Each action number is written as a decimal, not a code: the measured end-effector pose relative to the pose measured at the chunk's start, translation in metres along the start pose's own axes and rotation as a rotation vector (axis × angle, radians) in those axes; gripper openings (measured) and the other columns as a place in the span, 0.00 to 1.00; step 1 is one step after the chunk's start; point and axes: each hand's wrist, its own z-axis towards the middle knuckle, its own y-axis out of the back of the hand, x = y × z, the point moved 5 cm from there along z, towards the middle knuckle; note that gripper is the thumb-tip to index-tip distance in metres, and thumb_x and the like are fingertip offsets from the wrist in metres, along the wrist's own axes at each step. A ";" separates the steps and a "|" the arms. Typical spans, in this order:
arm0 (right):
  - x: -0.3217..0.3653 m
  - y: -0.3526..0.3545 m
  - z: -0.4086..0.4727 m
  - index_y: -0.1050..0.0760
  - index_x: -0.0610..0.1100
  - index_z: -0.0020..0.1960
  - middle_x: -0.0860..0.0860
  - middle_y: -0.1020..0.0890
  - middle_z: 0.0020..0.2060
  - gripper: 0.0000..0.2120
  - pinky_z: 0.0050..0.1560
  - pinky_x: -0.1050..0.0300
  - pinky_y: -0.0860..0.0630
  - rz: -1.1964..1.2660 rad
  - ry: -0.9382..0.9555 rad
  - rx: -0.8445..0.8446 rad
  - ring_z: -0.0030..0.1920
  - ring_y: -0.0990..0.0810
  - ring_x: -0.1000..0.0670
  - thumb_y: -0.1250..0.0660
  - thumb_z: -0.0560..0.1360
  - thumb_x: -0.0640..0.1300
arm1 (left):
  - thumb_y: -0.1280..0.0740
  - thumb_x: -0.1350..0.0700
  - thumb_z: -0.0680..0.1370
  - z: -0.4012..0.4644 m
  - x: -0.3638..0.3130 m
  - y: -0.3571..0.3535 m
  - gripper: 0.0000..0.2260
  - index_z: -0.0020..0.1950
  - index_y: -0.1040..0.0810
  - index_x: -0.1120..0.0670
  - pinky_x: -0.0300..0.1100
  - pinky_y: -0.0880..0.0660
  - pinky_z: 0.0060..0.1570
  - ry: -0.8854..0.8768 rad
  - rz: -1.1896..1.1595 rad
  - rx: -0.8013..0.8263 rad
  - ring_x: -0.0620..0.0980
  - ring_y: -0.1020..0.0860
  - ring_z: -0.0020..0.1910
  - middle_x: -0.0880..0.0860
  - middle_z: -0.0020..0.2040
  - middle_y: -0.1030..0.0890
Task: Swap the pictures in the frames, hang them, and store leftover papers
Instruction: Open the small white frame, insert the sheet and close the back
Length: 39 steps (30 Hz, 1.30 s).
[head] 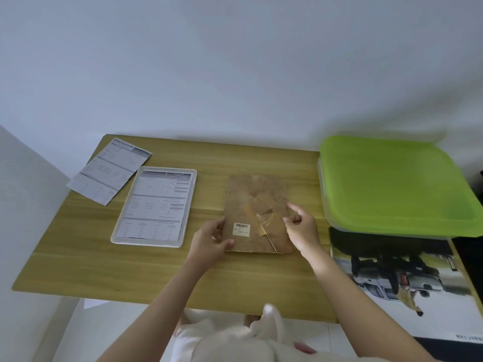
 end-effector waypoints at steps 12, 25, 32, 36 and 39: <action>0.001 0.004 0.007 0.26 0.51 0.65 0.56 0.24 0.28 0.21 0.31 0.65 0.32 -0.191 -0.018 0.003 0.32 0.24 0.57 0.33 0.74 0.38 | 0.26 0.53 0.69 0.002 -0.008 -0.007 0.30 0.69 0.31 0.55 0.35 0.28 0.45 -0.027 0.268 0.047 0.44 0.26 0.39 0.46 0.55 0.29; 0.000 0.001 0.006 0.28 0.49 0.66 0.50 0.22 0.41 0.20 0.32 0.61 0.30 -0.313 -0.013 -0.030 0.35 0.24 0.53 0.35 0.75 0.39 | 0.28 0.50 0.70 0.007 -0.008 -0.004 0.31 0.70 0.33 0.54 0.42 0.25 0.52 -0.069 0.380 0.153 0.46 0.25 0.55 0.46 0.63 0.31; 0.047 -0.046 -0.012 0.26 0.48 0.62 0.47 0.26 0.54 0.15 0.43 0.54 0.25 -0.413 0.155 -0.264 0.47 0.23 0.47 0.37 0.76 0.42 | 0.29 0.52 0.72 0.004 0.003 0.064 0.24 0.66 0.28 0.55 0.42 0.26 0.55 -0.182 0.241 0.023 0.46 0.25 0.53 0.50 0.58 0.26; 0.085 -0.106 -0.016 0.25 0.47 0.60 0.49 0.26 0.52 0.14 0.44 0.55 0.26 -0.390 0.280 -0.186 0.46 0.23 0.49 0.36 0.75 0.43 | 0.30 0.52 0.72 0.009 0.032 0.132 0.22 0.66 0.28 0.53 0.46 0.27 0.59 -0.144 0.243 -0.099 0.49 0.27 0.58 0.50 0.59 0.26; 0.106 -0.154 -0.016 0.26 0.48 0.62 0.49 0.26 0.52 0.15 0.47 0.52 0.24 -0.407 0.346 -0.092 0.51 0.24 0.49 0.35 0.75 0.45 | 0.30 0.51 0.73 0.013 0.060 0.176 0.23 0.67 0.29 0.52 0.41 0.31 0.59 -0.073 0.281 -0.141 0.49 0.30 0.62 0.50 0.61 0.27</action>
